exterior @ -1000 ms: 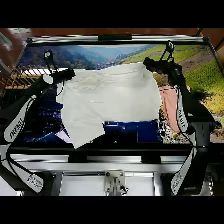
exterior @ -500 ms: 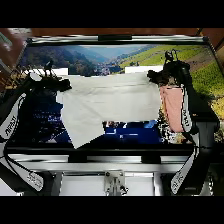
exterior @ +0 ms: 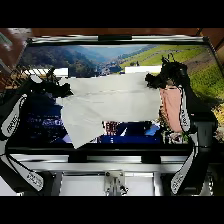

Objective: Fold the shirts.

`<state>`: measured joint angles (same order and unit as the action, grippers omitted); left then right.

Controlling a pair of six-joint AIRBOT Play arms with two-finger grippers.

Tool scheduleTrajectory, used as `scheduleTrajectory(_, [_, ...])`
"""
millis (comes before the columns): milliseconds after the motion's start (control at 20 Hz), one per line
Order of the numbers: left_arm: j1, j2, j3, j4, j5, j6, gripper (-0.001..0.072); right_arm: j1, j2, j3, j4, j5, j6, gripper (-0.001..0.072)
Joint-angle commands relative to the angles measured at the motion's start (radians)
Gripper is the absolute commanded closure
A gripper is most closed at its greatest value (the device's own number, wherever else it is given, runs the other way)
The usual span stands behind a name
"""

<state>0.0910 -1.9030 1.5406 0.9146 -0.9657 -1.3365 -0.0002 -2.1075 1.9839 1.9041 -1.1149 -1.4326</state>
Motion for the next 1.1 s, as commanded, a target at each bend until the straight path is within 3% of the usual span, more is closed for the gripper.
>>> scheduleTrajectory(0, [0.019,0.000,0.033,-0.026,-0.085,-0.019,0.0192,-0.001,0.021,0.000,0.010,-0.021,-0.020,0.0249])
scheduleTrajectory(200, [0.095,0.039,0.167,-0.025,-0.291,-0.031,0.0193,-0.032,0.148,0.000,-0.052,-0.126,-0.114,0.0249])
scheduleTrajectory(300, [0.146,0.084,0.173,-0.024,-0.391,-0.042,0.0328,-0.079,0.204,0.000,-0.097,-0.269,-0.123,0.0249])
scheduleTrajectory(450, [0.188,0.148,0.072,-0.008,-0.547,-0.023,0.0327,-0.149,0.233,-0.002,-0.100,-0.538,-0.175,0.0249])
scheduleTrajectory(550, [0.193,0.245,-0.164,0.000,-0.497,0.021,0.0328,-0.182,0.258,-0.042,-0.073,-0.635,-0.188,0.0249])
scheduleTrajectory(750, [0.226,0.454,-0.608,-0.071,-0.279,0.152,0.0327,-0.197,0.359,-0.196,0.006,-0.554,-0.188,0.0249])
scheduleTrajectory(1050, [0.280,0.510,-0.794,-0.084,-0.251,0.245,0.0325,-0.197,0.398,-0.298,0.018,-0.466,-0.188,0.0249])
